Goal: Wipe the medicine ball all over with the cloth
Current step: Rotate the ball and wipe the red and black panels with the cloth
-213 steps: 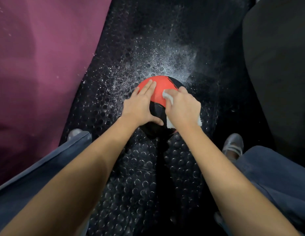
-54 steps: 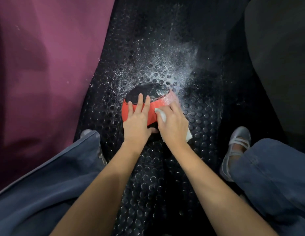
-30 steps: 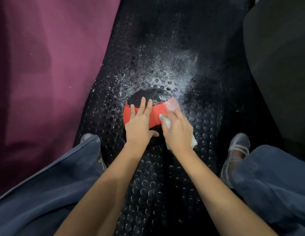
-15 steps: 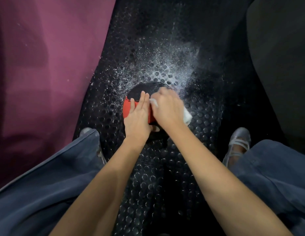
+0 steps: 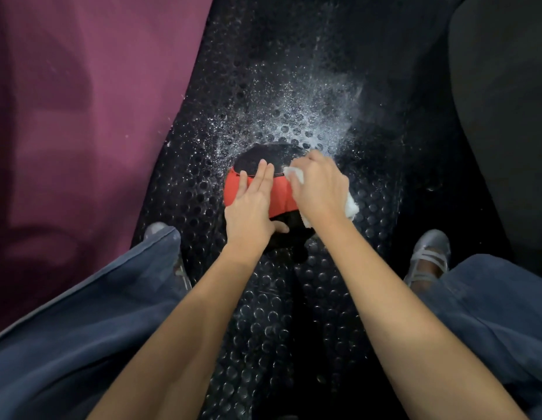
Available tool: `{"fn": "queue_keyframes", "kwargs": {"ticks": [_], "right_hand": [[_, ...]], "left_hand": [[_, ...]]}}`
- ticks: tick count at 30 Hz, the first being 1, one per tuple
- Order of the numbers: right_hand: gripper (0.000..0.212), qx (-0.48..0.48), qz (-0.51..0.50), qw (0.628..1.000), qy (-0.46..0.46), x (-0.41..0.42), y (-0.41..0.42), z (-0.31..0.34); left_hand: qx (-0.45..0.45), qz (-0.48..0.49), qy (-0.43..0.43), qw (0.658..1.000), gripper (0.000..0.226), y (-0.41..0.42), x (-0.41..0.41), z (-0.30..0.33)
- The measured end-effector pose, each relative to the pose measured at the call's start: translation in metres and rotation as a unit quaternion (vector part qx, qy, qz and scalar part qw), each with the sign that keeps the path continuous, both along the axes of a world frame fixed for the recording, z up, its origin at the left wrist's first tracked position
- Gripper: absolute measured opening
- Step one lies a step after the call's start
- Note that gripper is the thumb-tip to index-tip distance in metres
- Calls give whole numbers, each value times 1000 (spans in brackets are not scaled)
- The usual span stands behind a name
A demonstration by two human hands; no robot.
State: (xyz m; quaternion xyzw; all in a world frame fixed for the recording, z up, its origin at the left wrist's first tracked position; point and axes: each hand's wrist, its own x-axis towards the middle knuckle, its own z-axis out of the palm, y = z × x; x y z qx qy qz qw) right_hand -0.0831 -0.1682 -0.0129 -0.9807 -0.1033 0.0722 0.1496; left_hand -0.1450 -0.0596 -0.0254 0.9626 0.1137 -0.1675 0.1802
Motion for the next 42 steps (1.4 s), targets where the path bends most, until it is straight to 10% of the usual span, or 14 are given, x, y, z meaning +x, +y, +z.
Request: {"fn": "queue_keyframes", "kwargs": {"ticks": [33, 42], "right_hand": [[23, 62, -62, 996, 33, 9, -7, -6], [22, 99, -40, 994, -18, -3, -14, -21]], "left_hand": [[-9, -34, 44, 998, 116, 11, 2, 1], [20, 9, 20, 1000, 151, -17, 7, -15]]}}
